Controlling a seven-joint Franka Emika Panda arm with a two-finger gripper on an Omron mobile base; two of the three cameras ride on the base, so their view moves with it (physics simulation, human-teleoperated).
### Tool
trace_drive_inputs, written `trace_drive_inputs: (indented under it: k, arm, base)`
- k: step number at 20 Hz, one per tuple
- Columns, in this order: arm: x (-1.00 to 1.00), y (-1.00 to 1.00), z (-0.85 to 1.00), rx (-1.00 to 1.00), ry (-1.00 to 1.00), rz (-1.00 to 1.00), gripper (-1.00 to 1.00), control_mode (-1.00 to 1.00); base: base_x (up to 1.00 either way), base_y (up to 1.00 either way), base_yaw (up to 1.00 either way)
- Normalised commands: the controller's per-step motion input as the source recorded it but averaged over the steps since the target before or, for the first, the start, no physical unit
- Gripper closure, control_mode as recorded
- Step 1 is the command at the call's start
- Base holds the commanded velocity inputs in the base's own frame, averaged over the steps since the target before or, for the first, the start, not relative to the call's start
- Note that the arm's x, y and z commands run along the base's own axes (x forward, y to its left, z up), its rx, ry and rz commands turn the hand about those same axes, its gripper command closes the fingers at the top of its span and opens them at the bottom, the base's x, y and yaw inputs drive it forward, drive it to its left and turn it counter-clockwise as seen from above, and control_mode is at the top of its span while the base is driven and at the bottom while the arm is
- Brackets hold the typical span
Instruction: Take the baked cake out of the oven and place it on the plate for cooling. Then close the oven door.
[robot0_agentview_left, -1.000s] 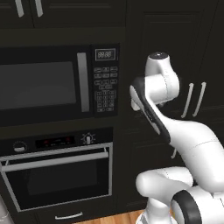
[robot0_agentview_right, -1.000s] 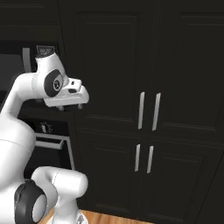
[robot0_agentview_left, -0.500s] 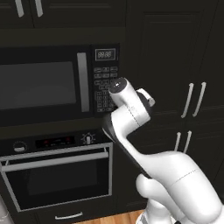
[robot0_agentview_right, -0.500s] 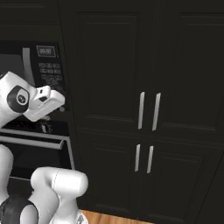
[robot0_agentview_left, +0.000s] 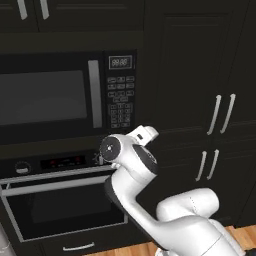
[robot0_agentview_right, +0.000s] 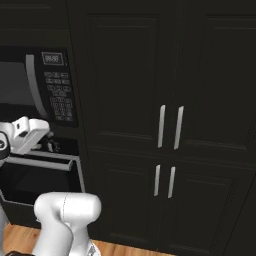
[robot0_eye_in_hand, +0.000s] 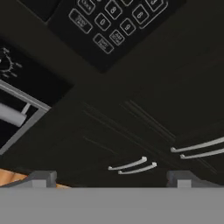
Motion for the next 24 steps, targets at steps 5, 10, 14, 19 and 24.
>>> trace_drive_inputs:
  k: [5, 10, 14, 19, 24]
  arm:
    - [-0.05, 0.41, -0.29, -0.14, -0.07, 0.19, -1.0, -1.0]
    - [0.05, 0.57, -0.32, -0.2, 0.0, 0.21, -1.0, -1.0]
    - [0.15, 0.58, -0.34, -0.2, 0.0, 0.18, -1.0, -1.0]
    - [0.22, 0.55, -0.41, -0.16, 0.0, 0.14, -1.0, -1.0]
    - [0.13, 0.71, -0.33, -0.17, 0.0, 0.02, -1.0, -1.0]
  base:
    - [0.0, 0.0, 0.0]
    - [0.0, 0.0, 0.0]
    - [0.0, 0.0, 0.0]
    - [0.0, 0.0, 0.0]
    - [0.0, 0.0, 0.0]
